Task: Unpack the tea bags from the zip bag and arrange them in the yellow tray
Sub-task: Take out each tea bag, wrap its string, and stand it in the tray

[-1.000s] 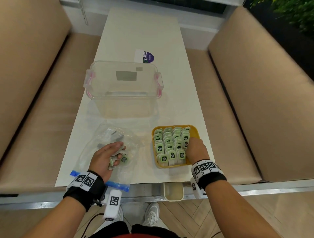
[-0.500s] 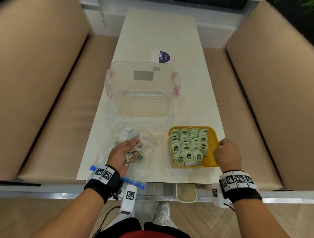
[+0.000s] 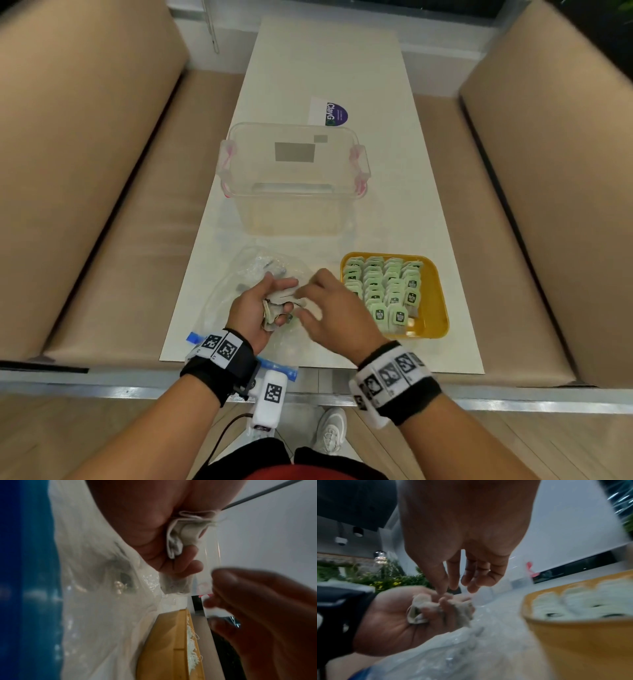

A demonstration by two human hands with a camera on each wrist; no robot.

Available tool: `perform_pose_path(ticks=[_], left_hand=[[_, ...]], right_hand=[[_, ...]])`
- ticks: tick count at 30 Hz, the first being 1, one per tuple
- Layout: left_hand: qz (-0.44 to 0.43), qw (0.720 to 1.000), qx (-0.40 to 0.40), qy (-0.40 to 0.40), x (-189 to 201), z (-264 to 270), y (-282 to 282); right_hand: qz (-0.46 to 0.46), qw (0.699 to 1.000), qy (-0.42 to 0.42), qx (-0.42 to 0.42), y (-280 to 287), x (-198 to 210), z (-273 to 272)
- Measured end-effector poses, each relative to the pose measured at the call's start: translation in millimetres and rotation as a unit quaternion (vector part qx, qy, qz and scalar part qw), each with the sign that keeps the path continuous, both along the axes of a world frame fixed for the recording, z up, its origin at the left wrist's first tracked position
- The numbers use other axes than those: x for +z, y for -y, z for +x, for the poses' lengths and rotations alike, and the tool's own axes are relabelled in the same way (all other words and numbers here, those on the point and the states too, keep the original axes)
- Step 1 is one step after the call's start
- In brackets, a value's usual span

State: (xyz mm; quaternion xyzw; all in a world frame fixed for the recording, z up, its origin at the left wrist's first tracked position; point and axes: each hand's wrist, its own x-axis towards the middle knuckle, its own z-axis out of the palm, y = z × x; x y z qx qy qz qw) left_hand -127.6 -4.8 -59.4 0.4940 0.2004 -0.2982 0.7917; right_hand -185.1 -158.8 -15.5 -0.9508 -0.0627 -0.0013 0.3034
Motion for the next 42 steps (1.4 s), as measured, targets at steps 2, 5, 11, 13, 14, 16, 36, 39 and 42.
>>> perform_pose_path(ticks=[2, 5, 11, 13, 14, 16, 36, 39, 42], left_hand=[[0.033, 0.999, 0.011, 0.008, 4, -1, 2], [0.064, 0.998, 0.027, 0.011, 8, -2, 2], [0.104, 0.994, 0.01, 0.033, 11, -1, 4], [0.116, 0.993, -0.001, 0.037, 12, 0, 4], [0.118, 0.992, -0.005, 0.041, 12, 0, 4], [0.122, 0.991, -0.016, 0.047, 14, 0, 5], [0.096, 0.995, -0.008, 0.028, 15, 3, 12], [0.083, 0.996, -0.008, 0.031, 16, 3, 12], [0.068, 0.997, -0.011, 0.027, 14, 4, 12]], right_hand=[[-0.004, 0.999, -0.039, 0.006, -17, -3, 13], [-0.025, 0.996, -0.084, 0.012, -26, -5, 26], [-0.021, 0.992, -0.118, 0.029, -29, 0, 35], [-0.013, 0.992, -0.122, 0.028, -28, 3, 37], [-0.011, 0.992, -0.121, 0.026, -27, 4, 38], [-0.005, 0.993, -0.113, 0.018, -25, 6, 40], [0.011, 0.997, -0.079, -0.014, -17, 7, 40], [0.023, 0.997, -0.075, -0.018, -13, 10, 39], [0.033, 0.996, -0.078, -0.016, -11, 11, 38]])
